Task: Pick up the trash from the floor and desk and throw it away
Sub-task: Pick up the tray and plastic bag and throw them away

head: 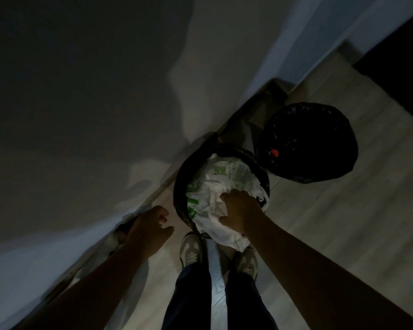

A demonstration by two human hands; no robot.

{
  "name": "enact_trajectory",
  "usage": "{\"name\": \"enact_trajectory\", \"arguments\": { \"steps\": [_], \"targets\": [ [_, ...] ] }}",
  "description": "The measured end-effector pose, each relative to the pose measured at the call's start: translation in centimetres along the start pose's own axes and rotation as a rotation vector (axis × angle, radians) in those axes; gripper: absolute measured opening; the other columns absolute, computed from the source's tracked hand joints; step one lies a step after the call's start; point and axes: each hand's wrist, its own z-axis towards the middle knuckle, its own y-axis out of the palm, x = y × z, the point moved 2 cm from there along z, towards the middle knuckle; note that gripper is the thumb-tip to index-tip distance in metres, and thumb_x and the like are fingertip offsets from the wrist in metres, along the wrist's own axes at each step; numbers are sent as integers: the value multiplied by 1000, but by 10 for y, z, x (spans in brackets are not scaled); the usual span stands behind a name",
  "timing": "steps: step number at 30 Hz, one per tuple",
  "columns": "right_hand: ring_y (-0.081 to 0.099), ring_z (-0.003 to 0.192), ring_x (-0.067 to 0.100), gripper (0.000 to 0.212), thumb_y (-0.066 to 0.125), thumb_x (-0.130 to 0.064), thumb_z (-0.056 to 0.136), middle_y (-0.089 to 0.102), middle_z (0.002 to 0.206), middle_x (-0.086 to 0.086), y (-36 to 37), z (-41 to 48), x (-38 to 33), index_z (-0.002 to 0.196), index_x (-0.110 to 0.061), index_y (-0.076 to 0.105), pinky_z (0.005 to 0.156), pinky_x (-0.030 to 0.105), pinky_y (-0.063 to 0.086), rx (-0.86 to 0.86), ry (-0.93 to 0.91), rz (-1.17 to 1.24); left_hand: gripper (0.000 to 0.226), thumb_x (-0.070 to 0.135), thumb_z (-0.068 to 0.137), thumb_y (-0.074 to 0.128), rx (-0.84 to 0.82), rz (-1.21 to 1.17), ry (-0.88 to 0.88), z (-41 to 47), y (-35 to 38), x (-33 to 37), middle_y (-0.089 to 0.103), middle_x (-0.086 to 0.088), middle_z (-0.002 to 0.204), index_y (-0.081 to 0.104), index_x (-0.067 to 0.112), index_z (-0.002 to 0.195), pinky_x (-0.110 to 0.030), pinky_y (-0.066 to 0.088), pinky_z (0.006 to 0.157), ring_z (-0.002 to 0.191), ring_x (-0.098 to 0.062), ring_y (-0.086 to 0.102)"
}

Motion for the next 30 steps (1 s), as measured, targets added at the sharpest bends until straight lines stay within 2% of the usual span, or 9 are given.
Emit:
{"name": "enact_trajectory", "arguments": {
  "steps": [4, 8, 12, 14, 16, 20, 23, 28, 30],
  "targets": [
    [44, 122, 29, 50, 58, -36, 90, 46, 131, 11, -14, -39, -2, 133, -13, 44, 95, 36, 41, 24, -42, -48, 40, 21, 82, 70, -15, 60, 68, -22, -15, 18, 65, -7, 114, 56, 12, 119, -31, 51, 88, 101, -18, 62],
    [47, 118, 25, 48, 59, -35, 89, 49, 127, 9, -43, -83, -10, 130, -13, 47, 91, 32, 41, 82, -106, -29, 41, 23, 84, 67, -32, 148, 151, -62, -35, 41, 62, -5, 118, 53, 15, 122, -29, 49, 89, 104, -18, 60],
    [45, 122, 25, 53, 56, -35, 91, 46, 132, 11, -80, -132, -20, 137, -11, 43, 99, 35, 39, 122, -176, 16, 43, 28, 87, 64, 3, 210, 206, -119, -60, 65, 59, -1, 120, 51, 17, 126, -25, 48, 90, 107, -15, 58],
    [41, 128, 23, 56, 53, -38, 93, 41, 139, 8, -98, -157, -26, 141, -15, 37, 105, 34, 35, 145, -195, -9, 41, 29, 88, 63, 50, 172, 180, -152, -72, 72, 58, 2, 118, 50, 20, 125, -24, 48, 90, 105, -12, 57],
    [42, 124, 20, 54, 52, -40, 92, 41, 137, 4, -119, -184, -33, 139, -19, 37, 101, 30, 36, 185, -231, -66, 39, 28, 88, 63, 103, 96, 145, -188, -80, 76, 57, 4, 115, 51, 21, 124, -23, 49, 87, 100, -10, 56],
    [54, 119, 26, 56, 71, -27, 81, 54, 127, 10, -160, -239, -54, 131, -9, 52, 98, 30, 44, 340, -418, -1, 40, 28, 84, 67, 209, -27, 68, -262, -96, 82, 60, 4, 114, 53, 22, 122, -20, 47, 84, 98, -9, 57],
    [42, 129, 19, 54, 62, -35, 88, 46, 139, 3, -188, -287, -75, 137, -19, 46, 104, 24, 32, 243, -462, -55, 42, 28, 82, 69, 311, -86, 35, -323, -107, 84, 61, 5, 112, 55, 23, 122, -22, 48, 84, 97, -9, 58],
    [50, 115, 22, 41, 62, -31, 87, 52, 127, 4, -222, -358, -132, 126, -17, 55, 97, 32, 41, 210, -679, -157, 45, 30, 80, 72, 512, -177, -28, -426, -116, 74, 64, 2, 112, 58, 20, 121, -21, 46, 81, 97, -11, 60],
    [53, 109, 20, 36, 62, -31, 87, 54, 119, 3, -228, -382, -160, 120, -19, 58, 92, 33, 44, 185, -767, -225, 45, 33, 80, 71, 573, -204, -74, -462, -118, 65, 64, 5, 112, 57, 24, 122, -18, 44, 80, 97, -9, 59]
  ]
}}
